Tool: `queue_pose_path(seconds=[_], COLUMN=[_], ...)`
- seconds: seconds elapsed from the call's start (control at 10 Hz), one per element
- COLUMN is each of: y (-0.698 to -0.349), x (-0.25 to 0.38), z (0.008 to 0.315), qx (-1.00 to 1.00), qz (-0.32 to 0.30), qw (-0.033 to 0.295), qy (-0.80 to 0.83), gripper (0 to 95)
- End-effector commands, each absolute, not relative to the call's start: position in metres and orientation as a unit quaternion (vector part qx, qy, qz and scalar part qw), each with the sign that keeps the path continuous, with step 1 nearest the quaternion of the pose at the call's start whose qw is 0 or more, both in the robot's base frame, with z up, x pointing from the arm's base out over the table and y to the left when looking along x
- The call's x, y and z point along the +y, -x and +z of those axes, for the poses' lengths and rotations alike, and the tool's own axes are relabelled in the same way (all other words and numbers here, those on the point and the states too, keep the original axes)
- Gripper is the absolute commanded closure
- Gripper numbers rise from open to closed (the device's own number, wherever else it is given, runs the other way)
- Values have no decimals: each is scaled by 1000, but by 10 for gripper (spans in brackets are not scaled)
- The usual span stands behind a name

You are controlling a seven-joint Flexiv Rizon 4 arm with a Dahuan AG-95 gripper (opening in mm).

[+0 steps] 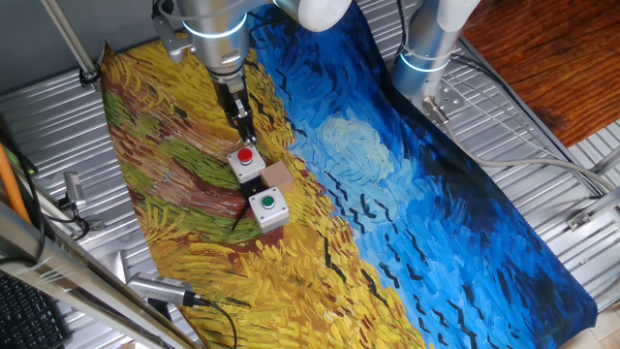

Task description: Turn the hands of a clock

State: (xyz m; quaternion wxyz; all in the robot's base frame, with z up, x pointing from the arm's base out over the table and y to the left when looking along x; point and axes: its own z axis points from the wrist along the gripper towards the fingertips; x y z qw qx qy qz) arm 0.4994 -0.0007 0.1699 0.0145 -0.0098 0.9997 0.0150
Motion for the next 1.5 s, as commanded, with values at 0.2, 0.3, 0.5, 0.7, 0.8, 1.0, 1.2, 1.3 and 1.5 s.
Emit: queue_pose_path(seconds=[0.2,0.3,0.5,0.7,0.8,1.0,1.2,1.3,1.5], y=[-500,-500,-500,-500,-500,-500,-501,-507,-523], x=[0,0,0,0,0,0,0,0,0], z=[170,170,170,170,170,170,169,167,162], qx=[1000,1000,1000,1000,1000,999,998,997,997], qz=[16,15,15,15,16,15,16,18,19], qw=[14,14,13,14,14,13,15,15,15], qy=[10,10,10,20,14,46,60,68,74], gripper=[950,950,950,950,950,950,950,950,950])
